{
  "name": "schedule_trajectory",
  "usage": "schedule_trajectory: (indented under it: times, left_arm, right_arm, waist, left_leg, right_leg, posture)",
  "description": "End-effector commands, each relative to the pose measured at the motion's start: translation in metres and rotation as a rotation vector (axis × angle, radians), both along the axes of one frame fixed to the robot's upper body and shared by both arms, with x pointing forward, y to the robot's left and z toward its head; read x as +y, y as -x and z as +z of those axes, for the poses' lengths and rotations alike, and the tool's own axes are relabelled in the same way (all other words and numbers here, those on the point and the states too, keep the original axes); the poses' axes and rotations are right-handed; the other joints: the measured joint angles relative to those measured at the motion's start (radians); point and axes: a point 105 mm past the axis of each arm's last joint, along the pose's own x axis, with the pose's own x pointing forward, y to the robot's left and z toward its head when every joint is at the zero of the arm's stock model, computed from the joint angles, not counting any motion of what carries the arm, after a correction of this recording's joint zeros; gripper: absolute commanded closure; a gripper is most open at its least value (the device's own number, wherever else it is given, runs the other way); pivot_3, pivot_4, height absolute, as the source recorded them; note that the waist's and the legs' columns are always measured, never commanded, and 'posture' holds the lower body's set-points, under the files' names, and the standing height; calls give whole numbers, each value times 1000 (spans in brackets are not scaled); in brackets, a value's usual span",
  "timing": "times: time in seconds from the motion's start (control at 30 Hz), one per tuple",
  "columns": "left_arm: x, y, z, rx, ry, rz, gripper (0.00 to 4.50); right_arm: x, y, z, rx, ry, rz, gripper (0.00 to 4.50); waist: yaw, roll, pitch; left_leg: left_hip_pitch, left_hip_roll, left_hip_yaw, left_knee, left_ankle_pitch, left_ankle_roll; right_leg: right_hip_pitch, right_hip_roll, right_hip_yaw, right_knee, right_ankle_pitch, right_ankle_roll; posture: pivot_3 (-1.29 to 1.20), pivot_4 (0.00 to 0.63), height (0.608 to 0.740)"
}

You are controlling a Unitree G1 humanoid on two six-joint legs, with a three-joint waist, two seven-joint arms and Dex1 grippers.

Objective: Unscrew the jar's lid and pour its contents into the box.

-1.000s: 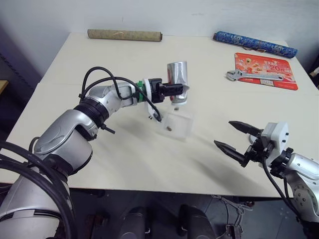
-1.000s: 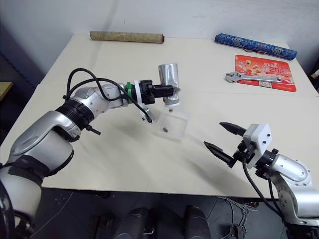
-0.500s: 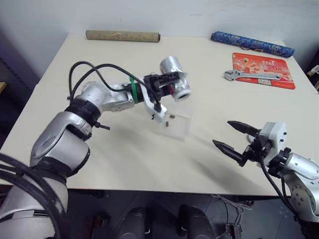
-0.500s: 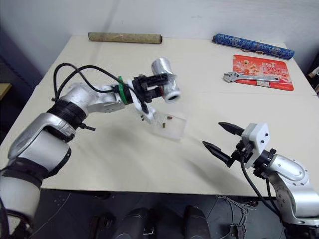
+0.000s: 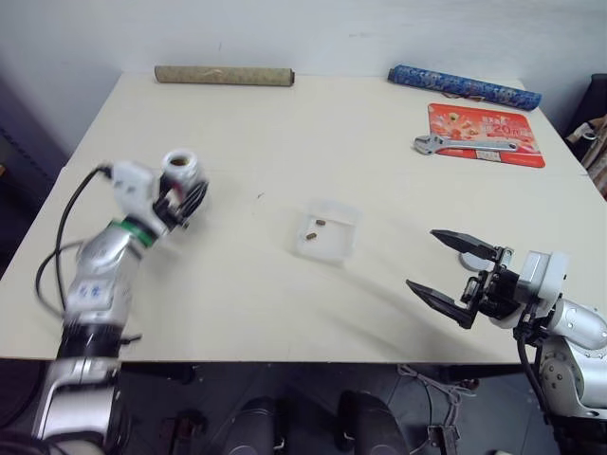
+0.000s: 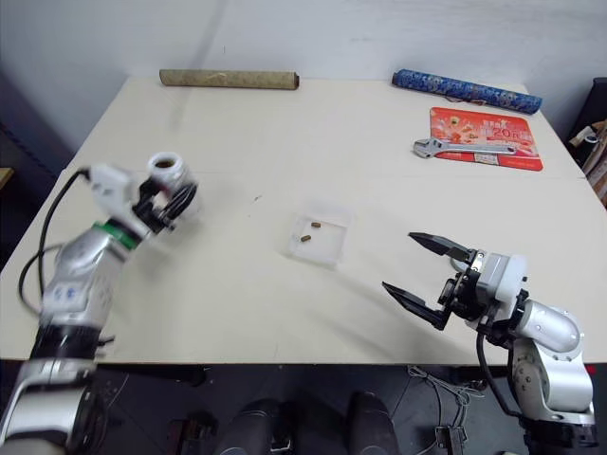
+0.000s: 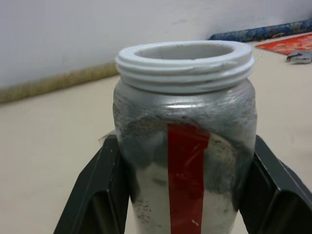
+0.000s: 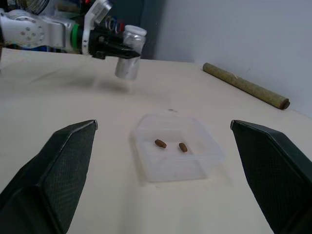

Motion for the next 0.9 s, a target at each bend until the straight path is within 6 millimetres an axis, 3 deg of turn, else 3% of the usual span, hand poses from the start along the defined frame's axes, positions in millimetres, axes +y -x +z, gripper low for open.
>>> schedule_trajectory:
  times: [0.03, 0.17, 0.23, 0.4, 0.63, 0.83, 0.9]
  left_arm:
    - [30, 24, 20, -126, 29, 104, 2148]
    - [54, 36, -2, -121, 50, 239, 2148]
    - [56, 38, -10, -118, 79, 265, 2148]
    - [63, 40, -35, -74, 77, 333, 2148]
    - [59, 36, -44, -48, 74, 331, 2148]
    - [54, 47, -44, -29, 59, 278, 249]
    - [51, 52, -47, -7, 38, 249, 52]
  right_arm:
    - [7, 5, 4, -40, -11, 37, 14]
    - [12, 4, 2, -51, -13, 65, 14]
    - [14, 4, 0, -47, -7, 77, 14]
    - [13, 2, -5, -39, -2, 79, 14]
    - [12, 1, 0, -40, 1, 73, 14]
    - [3, 9, -1, -8, 13, 46, 0]
    - [-3, 11, -3, 7, 19, 25, 0]
  waist:
    - [5, -1, 0]
    - [23, -1, 0]
    - [26, -1, -1]
    - [24, -2, -1]
    - [23, -2, -2]
    - [23, -3, -2]
    - [23, -3, -2]
  left_leg:
    - [0, 0, -1, 0, 0, 0]
    - [0, -2, -2, 0, -3, -4]
    - [1, -3, -1, 0, -4, -5]
    - [0, -3, 1, -2, -2, -1]
    - [4, -3, 5, -4, -4, -3]
    - [3, -3, 5, -7, -4, -4]
    - [3, -3, 5, -8, -3, -1]
  right_leg:
    - [0, -1, 1, 0, 0, 0]
    - [0, -4, 1, -2, 0, 0]
    - [0, -10, 1, -2, 0, -1]
    - [-1, -7, -4, 1, 0, -1]
    - [-2, -11, -2, -1, 0, -1]
    - [-2, -11, -2, -1, 0, -1]
    - [-2, -11, -3, -2, 0, -1]
  posture:
    - [0, 150, 740]
    - [0, 150, 740]
    - [0, 150, 740]
    - [0, 150, 740]
    - [0, 150, 740]
    - [0, 150, 740]
    - [0, 150, 740]
